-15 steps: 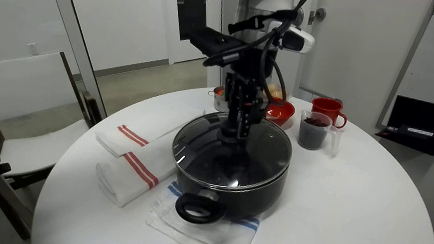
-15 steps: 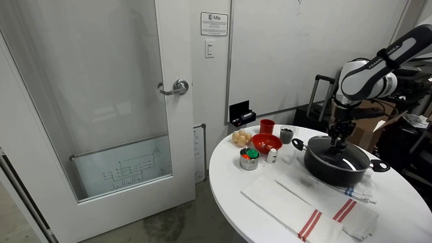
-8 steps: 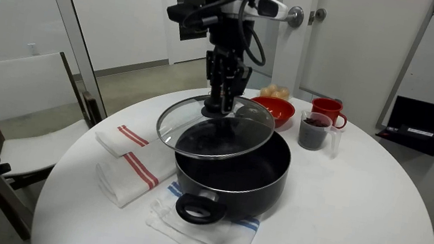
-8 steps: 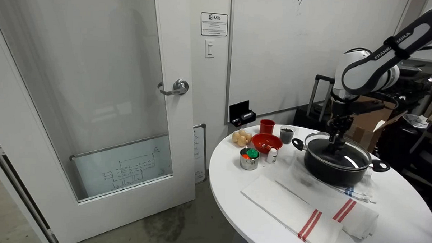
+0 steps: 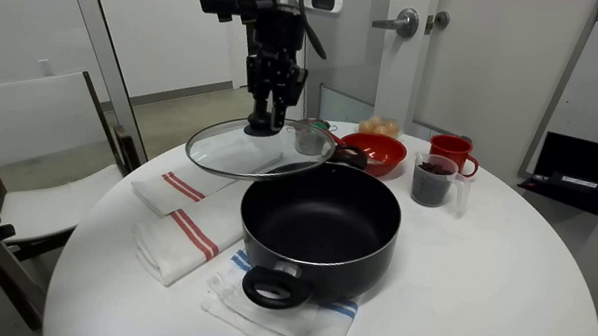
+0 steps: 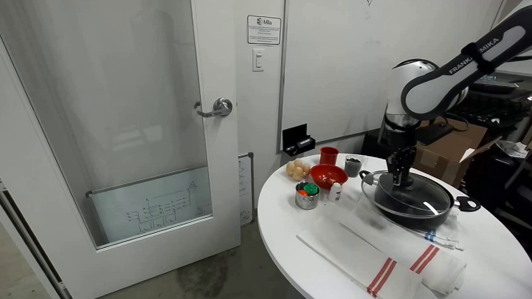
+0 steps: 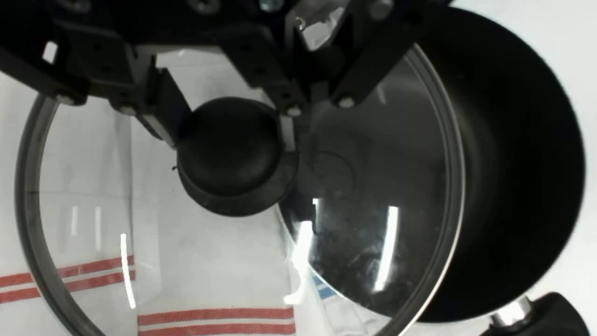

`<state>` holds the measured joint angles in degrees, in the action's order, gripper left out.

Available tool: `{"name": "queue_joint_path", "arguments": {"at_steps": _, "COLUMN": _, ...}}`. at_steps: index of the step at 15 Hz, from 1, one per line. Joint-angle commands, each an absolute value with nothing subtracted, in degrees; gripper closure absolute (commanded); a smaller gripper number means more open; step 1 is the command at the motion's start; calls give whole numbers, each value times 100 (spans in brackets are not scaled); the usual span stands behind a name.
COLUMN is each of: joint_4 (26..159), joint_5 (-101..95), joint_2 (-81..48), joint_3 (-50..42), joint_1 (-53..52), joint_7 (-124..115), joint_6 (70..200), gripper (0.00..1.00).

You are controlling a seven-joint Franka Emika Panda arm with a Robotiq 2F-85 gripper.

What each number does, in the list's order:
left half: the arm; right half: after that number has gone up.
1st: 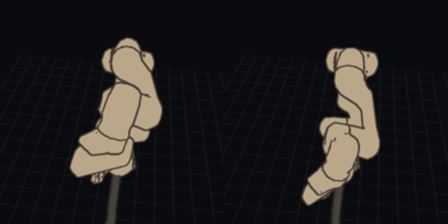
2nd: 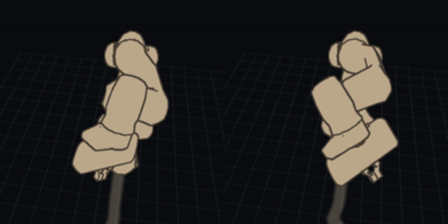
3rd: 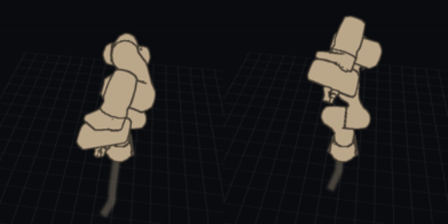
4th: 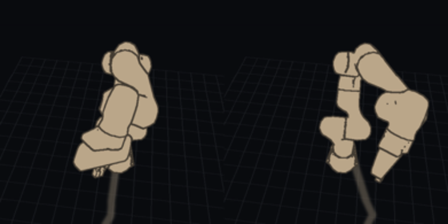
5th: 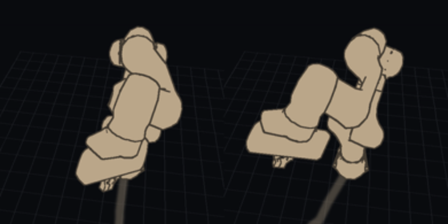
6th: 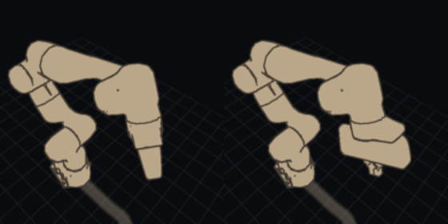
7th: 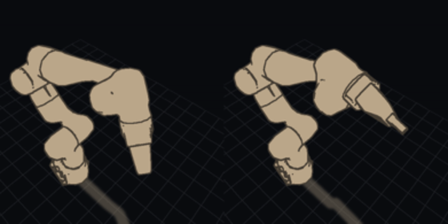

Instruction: Remove the lid from the black pot.

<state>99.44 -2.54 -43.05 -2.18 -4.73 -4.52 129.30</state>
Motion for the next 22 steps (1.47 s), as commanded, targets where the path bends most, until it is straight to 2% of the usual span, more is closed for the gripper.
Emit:
{"name": "queue_joint_path", "arguments": {"at_steps": 1, "joint_4": 9050, "joint_5": -455, "joint_2": -4853, "joint_3": -37, "joint_1": -752, "joint_7": -452, "joint_6": 12358, "gripper": 76}}
{"name": "queue_joint_path", "arguments": {"at_steps": 12, "joint_4": 6950, "joint_5": -485, "joint_2": -6787, "joint_3": 319, "joint_1": -1120, "joint_7": 131, "joint_6": 12045, "gripper": 76}}
{"name": "queue_joint_path", "arguments": {"at_steps": 18, "joint_4": 6455, "joint_5": -485, "joint_2": -7286, "joint_3": 389, "joint_1": -1098, "joint_7": 581, "joint_6": 12181, "gripper": 76}}
{"name": "queue_joint_path", "arguments": {"at_steps": 19, "joint_4": 6421, "joint_5": -493, "joint_2": -7315, "joint_3": 381, "joint_1": -1112, "joint_7": 605, "joint_6": 12183, "gripper": 42}}
{"name": "queue_joint_path", "arguments": {"at_steps": 20, "joint_4": 6428, "joint_5": -493, "joint_2": -7306, "joint_3": 389, "joint_1": -1111, "joint_7": 649, "joint_6": 12205, "gripper": 25}}
{"name": "queue_joint_path", "arguments": {"at_steps": 22, "joint_4": 6437, "joint_5": -489, "joint_2": -7267, "joint_3": 404, "joint_1": -1110, "joint_7": 701, "joint_6": 12221, "gripper": 12}}
